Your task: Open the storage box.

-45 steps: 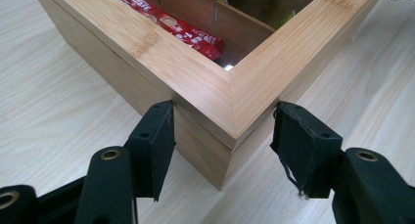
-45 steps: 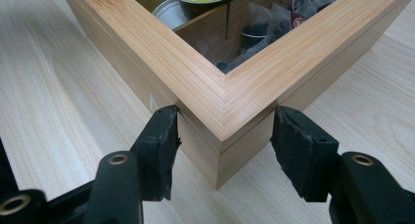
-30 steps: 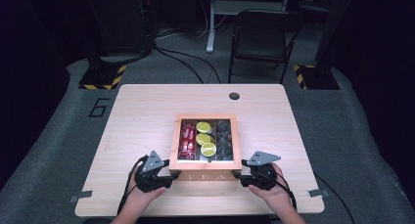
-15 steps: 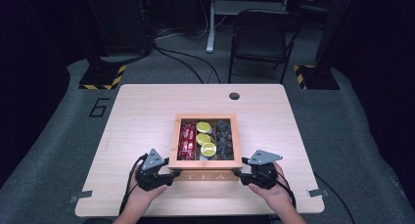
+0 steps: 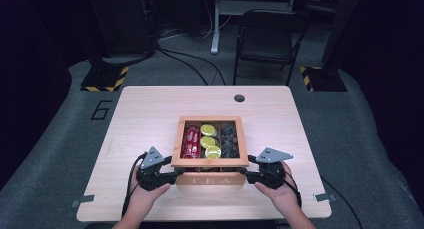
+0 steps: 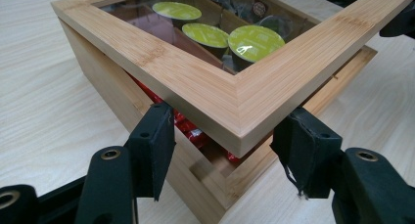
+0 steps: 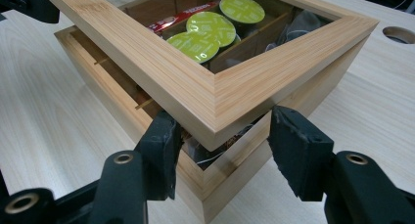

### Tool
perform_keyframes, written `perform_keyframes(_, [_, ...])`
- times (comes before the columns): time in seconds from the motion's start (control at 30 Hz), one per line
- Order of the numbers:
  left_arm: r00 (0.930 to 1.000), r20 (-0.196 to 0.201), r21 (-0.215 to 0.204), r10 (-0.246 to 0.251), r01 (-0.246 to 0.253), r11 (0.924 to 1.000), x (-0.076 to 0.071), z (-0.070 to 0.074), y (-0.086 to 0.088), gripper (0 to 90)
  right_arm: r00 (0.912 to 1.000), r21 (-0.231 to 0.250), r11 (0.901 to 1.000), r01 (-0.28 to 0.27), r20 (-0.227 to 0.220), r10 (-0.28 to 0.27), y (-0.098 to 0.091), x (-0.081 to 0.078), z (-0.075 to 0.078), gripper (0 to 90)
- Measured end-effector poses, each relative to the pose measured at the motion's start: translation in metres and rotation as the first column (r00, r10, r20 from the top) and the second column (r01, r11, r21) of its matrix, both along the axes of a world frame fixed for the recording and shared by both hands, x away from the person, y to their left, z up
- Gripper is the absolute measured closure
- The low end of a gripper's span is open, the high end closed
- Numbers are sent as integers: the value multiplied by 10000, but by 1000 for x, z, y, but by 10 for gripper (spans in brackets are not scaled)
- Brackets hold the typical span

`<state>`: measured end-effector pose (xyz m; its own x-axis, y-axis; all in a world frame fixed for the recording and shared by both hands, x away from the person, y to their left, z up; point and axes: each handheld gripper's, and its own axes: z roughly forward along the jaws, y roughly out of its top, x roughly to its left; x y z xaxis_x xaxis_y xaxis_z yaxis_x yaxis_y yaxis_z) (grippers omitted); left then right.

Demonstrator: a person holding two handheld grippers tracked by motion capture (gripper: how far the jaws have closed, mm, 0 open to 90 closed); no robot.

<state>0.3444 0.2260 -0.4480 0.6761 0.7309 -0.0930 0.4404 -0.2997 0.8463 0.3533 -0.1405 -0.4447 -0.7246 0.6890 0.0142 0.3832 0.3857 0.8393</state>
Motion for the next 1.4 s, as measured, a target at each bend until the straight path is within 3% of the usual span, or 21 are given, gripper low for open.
perform_keyframes(0.27, [10000,52,77,-29,29,10000,5,10,2,440,9999,83,9999,119,-82,-118,1,5,10,459])
perform_keyframes(0.5, [9997,139,-158,219,-217,9996,7,18,4,466,9997,200,9996,189,-134,-186,0,11,19,485])
perform_keyframes(0.57, [9994,206,-14,268,-268,9996,8,21,4,466,9996,219,9995,222,-171,-218,0,11,21,488])
perform_keyframes(0.67, [9990,205,-59,388,-387,9992,8,24,4,465,9998,99,9997,215,0,-215,-1,12,26,490])
perform_keyframes(0.8, [9978,532,174,384,-394,9991,8,30,4,467,9996,-53,9999,165,218,-163,0,12,33,491])
perform_keyframes(0.97, [9976,585,-45,374,-372,9993,9,35,5,473,9997,37,9999,166,166,-166,-1,15,38,491])
perform_keyframes(1.2, [9965,786,138,292,-304,9994,14,44,6,478,9996,191,9996,226,185,-230,-1,18,46,491])
perform_keyframes(1.4, [9962,790,-156,364,-353,9993,20,52,8,505,9993,184,9996,205,317,-211,-1,22,57,491])
